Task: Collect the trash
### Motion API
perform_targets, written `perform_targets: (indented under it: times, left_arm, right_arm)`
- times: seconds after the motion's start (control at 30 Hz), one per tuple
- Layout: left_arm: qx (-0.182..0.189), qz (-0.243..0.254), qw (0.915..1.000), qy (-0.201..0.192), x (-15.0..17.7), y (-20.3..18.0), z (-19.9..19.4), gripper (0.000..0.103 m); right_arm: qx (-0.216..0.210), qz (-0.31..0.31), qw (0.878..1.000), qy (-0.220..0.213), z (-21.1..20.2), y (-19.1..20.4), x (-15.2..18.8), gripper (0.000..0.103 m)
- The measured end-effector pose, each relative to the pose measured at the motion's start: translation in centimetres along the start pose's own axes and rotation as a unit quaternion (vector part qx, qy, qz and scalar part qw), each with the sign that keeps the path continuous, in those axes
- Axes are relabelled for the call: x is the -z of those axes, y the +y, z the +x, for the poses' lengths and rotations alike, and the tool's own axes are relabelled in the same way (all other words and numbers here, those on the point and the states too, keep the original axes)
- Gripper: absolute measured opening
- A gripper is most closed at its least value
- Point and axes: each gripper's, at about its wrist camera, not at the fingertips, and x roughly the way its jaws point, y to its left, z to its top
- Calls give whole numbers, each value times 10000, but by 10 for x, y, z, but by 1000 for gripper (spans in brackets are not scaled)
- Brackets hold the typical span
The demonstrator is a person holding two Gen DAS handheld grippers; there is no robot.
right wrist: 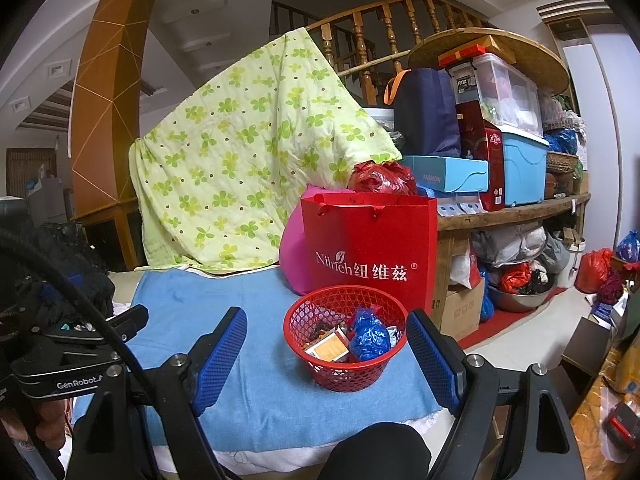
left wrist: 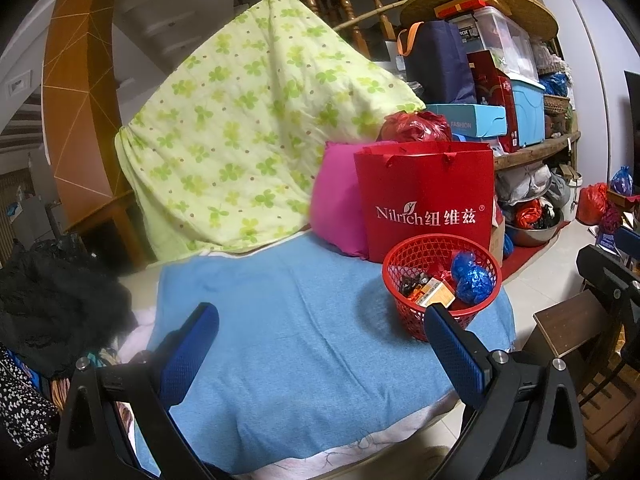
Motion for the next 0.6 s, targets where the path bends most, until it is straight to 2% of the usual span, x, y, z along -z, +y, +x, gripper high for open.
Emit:
perform_targets:
  times: [0.6]
  left_arm:
    - [5,18,10000,14,1,-3,1,102]
  right_arm:
    - [24,47,10000,-15,2,-4,-2,84]
